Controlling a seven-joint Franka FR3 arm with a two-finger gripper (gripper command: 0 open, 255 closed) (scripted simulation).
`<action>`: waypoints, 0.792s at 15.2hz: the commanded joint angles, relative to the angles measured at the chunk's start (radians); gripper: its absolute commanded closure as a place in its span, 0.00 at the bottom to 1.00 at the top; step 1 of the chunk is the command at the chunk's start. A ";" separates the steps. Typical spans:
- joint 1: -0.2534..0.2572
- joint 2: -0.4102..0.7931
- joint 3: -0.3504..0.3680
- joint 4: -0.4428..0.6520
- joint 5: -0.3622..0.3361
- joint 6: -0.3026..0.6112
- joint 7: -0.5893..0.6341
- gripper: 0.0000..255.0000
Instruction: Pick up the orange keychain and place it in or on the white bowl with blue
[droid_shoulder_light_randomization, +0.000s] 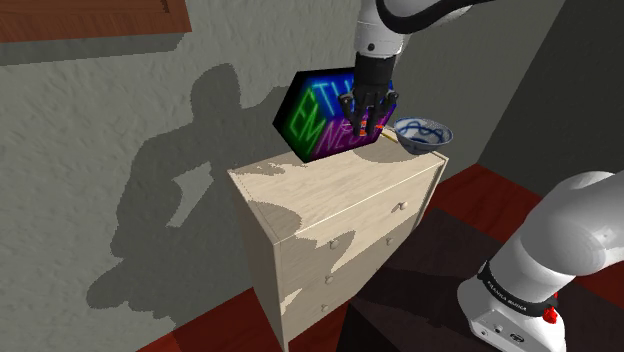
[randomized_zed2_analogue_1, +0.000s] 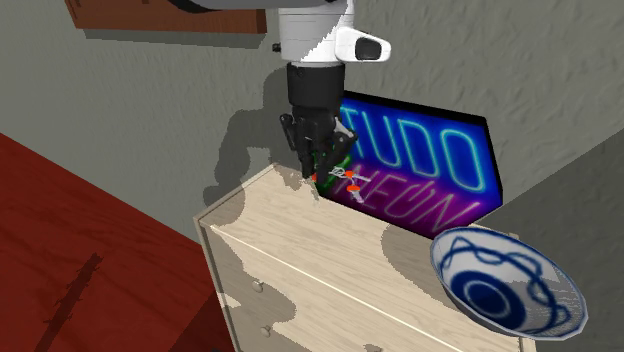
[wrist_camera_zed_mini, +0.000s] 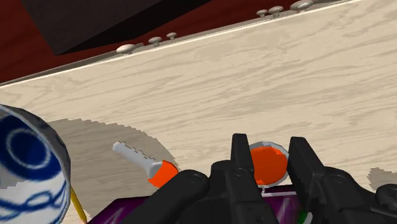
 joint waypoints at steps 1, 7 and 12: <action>-0.015 -0.035 -0.044 -0.026 -0.012 -0.013 -0.055 1.00; -0.066 -0.091 -0.166 -0.078 -0.068 -0.027 -0.203 1.00; -0.116 -0.105 -0.266 -0.090 -0.124 -0.031 -0.325 1.00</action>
